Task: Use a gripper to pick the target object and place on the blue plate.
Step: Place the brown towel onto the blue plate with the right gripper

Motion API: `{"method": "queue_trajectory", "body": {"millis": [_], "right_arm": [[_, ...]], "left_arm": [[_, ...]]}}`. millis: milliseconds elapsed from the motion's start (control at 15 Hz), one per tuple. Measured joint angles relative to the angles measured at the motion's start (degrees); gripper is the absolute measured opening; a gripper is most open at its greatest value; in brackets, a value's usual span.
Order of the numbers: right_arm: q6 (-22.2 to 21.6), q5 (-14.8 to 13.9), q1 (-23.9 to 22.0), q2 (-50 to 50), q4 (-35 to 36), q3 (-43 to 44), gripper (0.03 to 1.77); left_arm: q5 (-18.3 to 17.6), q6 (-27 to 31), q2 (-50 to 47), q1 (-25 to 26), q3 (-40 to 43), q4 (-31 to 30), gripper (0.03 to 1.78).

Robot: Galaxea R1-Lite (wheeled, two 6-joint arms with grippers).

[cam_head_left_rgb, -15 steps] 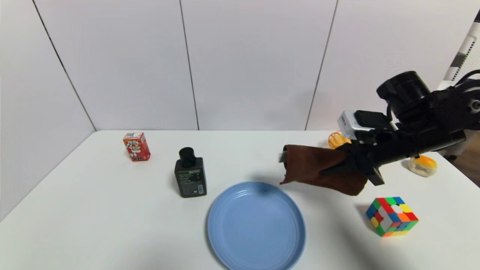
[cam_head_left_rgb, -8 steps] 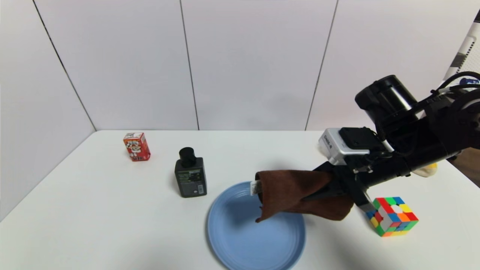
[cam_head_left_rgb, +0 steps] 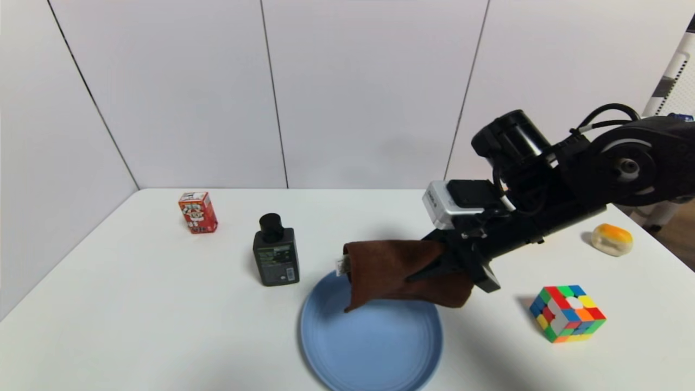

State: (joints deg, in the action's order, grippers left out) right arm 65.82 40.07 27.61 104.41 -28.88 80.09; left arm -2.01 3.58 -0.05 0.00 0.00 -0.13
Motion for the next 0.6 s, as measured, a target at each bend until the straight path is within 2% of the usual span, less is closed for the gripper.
{"method": "queue_trajectory", "body": {"millis": [200, 467, 600], "right_arm": [[-1.18, 0.02, 0.99, 3.89, 1.44, 3.47, 0.32], [-3.94, -0.05, 2.01, 8.18, 9.51, 4.30, 0.32], [-4.00, -0.07, 2.21, 9.51, 10.67, 4.04, 0.32]], "left_arm": [[0.00, 0.00, 0.00, 0.00, 0.00, -0.02, 1.69], [0.00, -0.01, 0.00, 0.00, 0.00, -0.02, 1.69], [0.01, -0.01, 0.00, 0.00, 0.00, -0.02, 1.69]]}}
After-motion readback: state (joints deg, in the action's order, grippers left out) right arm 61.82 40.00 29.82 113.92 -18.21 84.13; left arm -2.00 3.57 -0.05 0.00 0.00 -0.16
